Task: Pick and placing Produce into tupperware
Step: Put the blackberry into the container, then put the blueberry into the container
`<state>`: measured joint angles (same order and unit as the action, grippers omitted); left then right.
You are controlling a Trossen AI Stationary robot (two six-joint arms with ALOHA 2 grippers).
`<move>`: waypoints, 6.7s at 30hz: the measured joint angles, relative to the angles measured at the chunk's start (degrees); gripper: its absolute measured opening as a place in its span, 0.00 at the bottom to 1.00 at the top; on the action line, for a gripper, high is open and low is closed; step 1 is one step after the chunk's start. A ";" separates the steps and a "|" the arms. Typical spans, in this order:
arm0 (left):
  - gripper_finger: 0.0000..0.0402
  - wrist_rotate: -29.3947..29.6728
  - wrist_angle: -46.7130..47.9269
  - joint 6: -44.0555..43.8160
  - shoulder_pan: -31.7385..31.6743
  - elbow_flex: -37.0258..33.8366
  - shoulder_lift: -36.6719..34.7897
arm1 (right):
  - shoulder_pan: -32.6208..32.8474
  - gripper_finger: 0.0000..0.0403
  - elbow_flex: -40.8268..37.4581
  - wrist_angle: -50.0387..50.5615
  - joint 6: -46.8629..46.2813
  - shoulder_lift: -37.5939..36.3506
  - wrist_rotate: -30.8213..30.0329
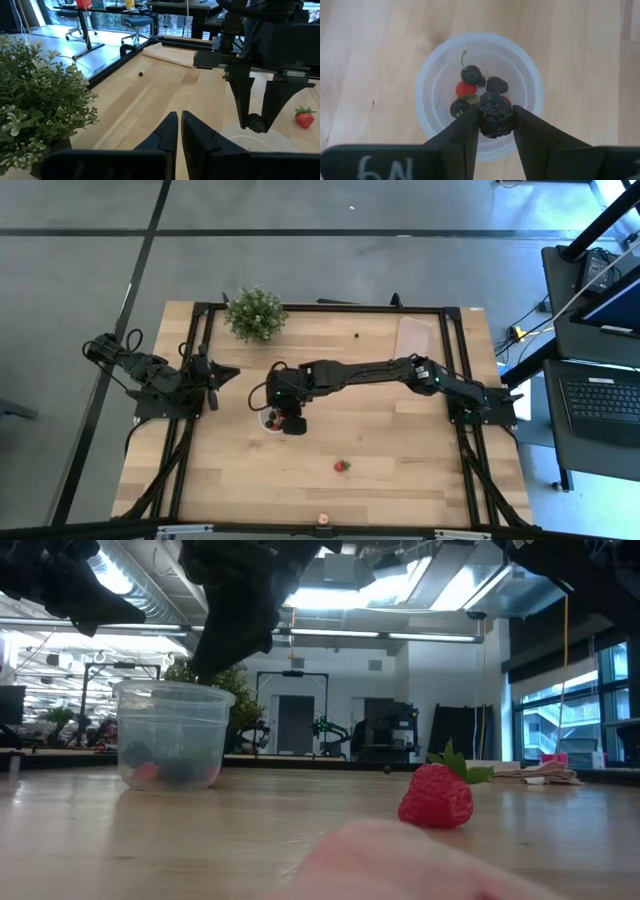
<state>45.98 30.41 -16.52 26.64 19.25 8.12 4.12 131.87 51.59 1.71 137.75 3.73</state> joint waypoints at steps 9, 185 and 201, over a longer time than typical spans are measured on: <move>0.00 0.00 0.02 0.01 -0.01 0.00 0.00 | 0.02 0.29 -0.04 -0.74 0.11 0.00 0.00; 0.14 -0.61 3.87 -5.90 0.01 -0.02 0.00 | -37.97 0.49 -54.18 -17.80 -21.07 -18.23 -7.74; 0.22 -0.61 3.87 -5.92 0.01 0.00 0.00 | -37.99 0.25 -53.83 -16.68 -21.29 -18.14 -7.38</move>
<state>45.36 34.28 -22.44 26.65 19.25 8.12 -33.87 78.04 34.91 -19.58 119.61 -3.66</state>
